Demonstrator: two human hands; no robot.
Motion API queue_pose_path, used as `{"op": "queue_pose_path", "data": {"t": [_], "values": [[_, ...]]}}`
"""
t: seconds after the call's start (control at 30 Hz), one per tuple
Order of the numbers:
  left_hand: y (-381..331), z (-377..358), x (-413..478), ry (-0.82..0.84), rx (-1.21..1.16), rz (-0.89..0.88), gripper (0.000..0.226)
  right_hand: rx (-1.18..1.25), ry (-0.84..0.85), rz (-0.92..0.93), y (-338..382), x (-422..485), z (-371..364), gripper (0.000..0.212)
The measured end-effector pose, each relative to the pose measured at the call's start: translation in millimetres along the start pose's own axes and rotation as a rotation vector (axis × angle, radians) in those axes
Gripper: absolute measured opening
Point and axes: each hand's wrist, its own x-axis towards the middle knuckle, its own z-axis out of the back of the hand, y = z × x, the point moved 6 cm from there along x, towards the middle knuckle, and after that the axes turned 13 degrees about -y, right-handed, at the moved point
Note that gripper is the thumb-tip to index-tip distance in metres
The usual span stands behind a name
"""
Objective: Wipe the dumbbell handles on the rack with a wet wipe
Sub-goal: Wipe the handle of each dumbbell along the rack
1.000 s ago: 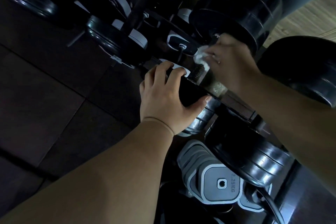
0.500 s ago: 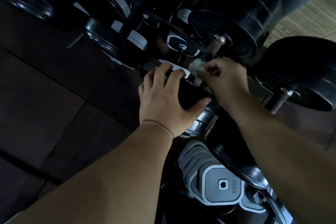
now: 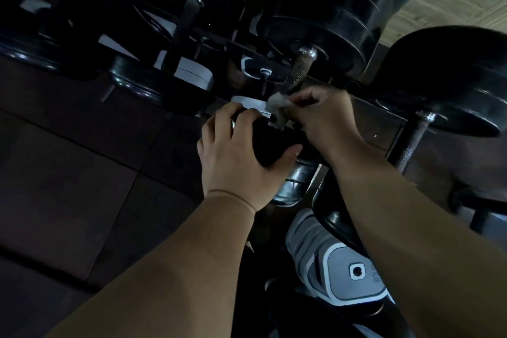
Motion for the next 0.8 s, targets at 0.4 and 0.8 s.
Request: {"op": "queue_pose_path", "data": {"t": [0.4,0.8], "values": [[-2.1,-1.4,-1.3,-0.006,0.043,-0.066,0.076,0.16,-0.029,-0.109,-4.6,2.4,6.2,0.017],[-3.9,-0.6,-0.6,-0.02,0.033,-0.116,0.072,0.144,-0.08,-0.06,-9.4,8.7,9.7,0.014]]}}
